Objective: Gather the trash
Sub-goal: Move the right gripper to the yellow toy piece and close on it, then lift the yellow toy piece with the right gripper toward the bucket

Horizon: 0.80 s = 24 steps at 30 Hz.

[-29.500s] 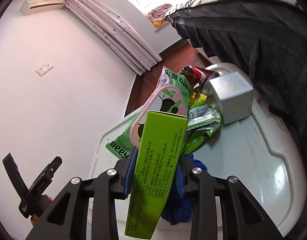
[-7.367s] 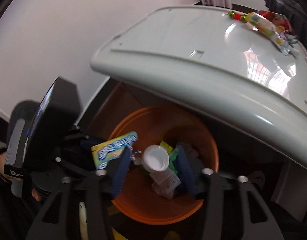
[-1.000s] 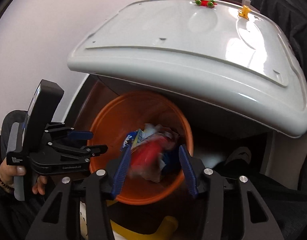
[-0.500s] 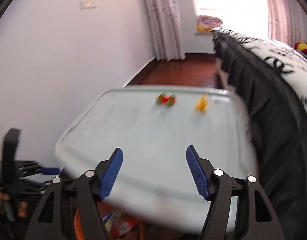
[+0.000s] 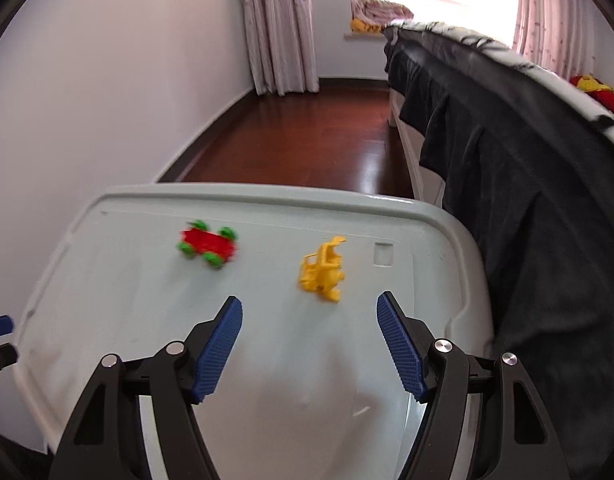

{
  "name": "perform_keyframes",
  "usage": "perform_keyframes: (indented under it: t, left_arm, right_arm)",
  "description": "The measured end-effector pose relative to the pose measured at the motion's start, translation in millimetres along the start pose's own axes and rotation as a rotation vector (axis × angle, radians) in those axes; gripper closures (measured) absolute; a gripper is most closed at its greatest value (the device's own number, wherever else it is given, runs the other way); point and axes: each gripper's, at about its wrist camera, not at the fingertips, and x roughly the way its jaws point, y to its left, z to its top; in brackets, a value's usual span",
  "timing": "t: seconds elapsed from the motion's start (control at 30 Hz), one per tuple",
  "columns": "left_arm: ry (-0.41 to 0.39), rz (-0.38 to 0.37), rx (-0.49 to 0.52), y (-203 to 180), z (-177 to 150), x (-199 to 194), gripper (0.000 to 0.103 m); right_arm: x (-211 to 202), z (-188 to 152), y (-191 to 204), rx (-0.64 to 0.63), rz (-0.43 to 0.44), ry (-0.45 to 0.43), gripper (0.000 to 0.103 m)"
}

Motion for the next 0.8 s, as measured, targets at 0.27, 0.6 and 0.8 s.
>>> perform_keyframes:
  t: [0.27,0.6,0.8]
  left_arm:
    - [0.048,-0.022,0.025,-2,1,26,0.051]
    - [0.036,-0.018,0.025,3,3,23,0.051]
    - [0.033,-0.010,0.033,2,3,22,0.051]
  right_arm:
    - [45,17,7,-0.062,-0.020,0.043,0.040]
    - [78,21,13,-0.084,-0.068,0.119,0.069]
    - [77,15,16,-0.120,-0.078,0.120,0.091]
